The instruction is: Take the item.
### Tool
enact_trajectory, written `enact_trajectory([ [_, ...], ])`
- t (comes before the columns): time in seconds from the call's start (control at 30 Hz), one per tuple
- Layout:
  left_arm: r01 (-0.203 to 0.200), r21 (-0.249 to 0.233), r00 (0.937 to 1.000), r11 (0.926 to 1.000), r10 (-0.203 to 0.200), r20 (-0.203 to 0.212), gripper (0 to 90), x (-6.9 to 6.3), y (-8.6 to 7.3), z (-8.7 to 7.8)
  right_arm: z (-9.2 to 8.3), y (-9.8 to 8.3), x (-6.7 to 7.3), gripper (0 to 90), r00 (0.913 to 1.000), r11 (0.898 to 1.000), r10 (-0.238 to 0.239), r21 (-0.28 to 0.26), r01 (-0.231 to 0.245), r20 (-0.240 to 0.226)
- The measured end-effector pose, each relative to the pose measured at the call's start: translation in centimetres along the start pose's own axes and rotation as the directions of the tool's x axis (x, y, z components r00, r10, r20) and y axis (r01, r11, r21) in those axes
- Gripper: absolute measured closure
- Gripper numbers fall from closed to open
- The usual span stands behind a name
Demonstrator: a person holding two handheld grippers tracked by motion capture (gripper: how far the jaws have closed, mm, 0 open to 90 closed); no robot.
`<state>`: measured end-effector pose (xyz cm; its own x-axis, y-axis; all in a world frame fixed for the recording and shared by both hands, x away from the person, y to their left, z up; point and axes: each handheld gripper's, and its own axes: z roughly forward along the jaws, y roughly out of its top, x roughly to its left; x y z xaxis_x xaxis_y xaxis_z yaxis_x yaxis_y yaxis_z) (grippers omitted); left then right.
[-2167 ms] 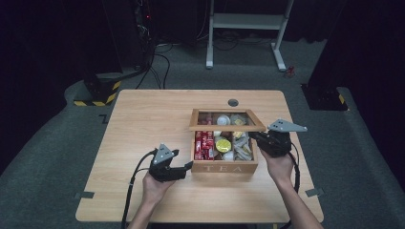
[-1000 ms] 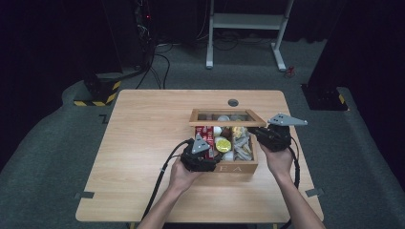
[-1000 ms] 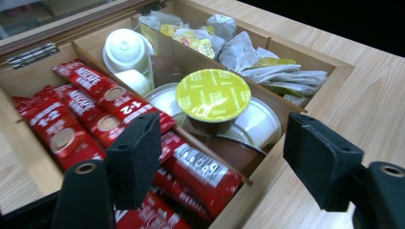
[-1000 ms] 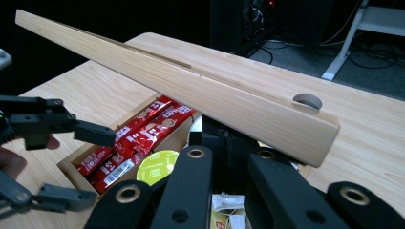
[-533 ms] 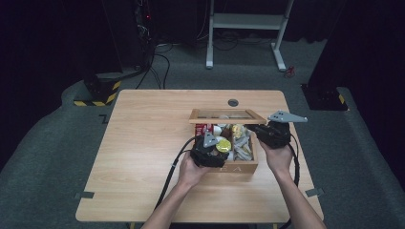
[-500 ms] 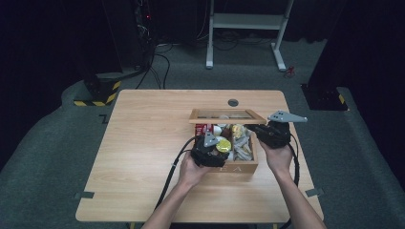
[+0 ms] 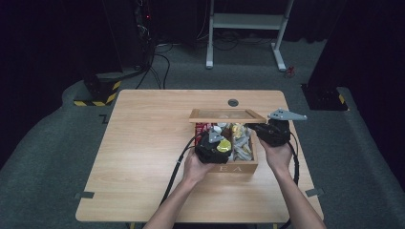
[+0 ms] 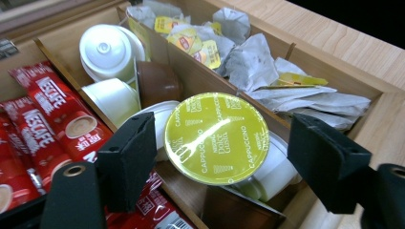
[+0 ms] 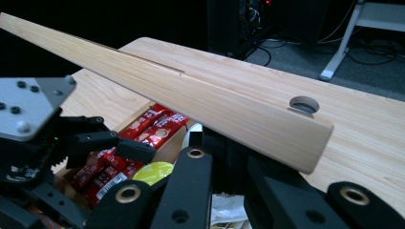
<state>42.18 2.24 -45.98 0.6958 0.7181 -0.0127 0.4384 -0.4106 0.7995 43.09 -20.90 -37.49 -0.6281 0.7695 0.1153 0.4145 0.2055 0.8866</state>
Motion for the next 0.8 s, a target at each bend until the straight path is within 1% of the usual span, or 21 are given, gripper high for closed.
enact_trajectory([
  [0.1,0.009,0.001,1.0000,1.0000,-0.009,-0.002,26.0,0.10,0.12,0.09,-0.01,0.00,0.03,90.0,1.0000,1.000,0.001,0.004,-0.001,0.001],
  [0.27,-0.001,0.018,0.9999,0.9998,0.001,-0.016,26.8,-0.06,0.27,0.36,0.01,0.04,0.00,90.0,1.0000,1.000,0.002,0.001,-0.002,0.001],
  [0.33,-0.006,0.027,0.9999,0.9996,0.007,-0.015,27.0,-0.12,0.34,0.50,0.01,0.05,0.02,90.0,1.0000,1.000,0.004,0.002,-0.004,0.001],
  [0.43,-0.003,0.037,0.9999,0.9993,0.004,-0.016,27.9,-0.28,0.44,0.70,0.01,0.06,0.00,90.0,1.0000,1.000,0.003,0.004,-0.003,0.000],
  [0.53,-0.011,0.049,0.9996,0.9987,0.012,-0.027,31.0,-0.39,0.51,0.92,0.00,0.01,0.03,90.0,1.0000,1.000,0.008,0.003,-0.008,0.000],
  [0.67,0.005,0.053,0.9997,0.9986,-0.003,-0.024,37.1,-0.23,0.52,0.91,0.03,-0.02,-0.01,90.0,1.0000,1.000,0.007,-0.001,-0.007,-0.003],
  [0.8,0.011,0.052,0.9997,0.9986,-0.009,-0.021,38.0,-0.13,0.52,0.91,0.04,0.00,0.01,90.0,1.0000,1.000,0.009,0.003,-0.009,-0.003],
])
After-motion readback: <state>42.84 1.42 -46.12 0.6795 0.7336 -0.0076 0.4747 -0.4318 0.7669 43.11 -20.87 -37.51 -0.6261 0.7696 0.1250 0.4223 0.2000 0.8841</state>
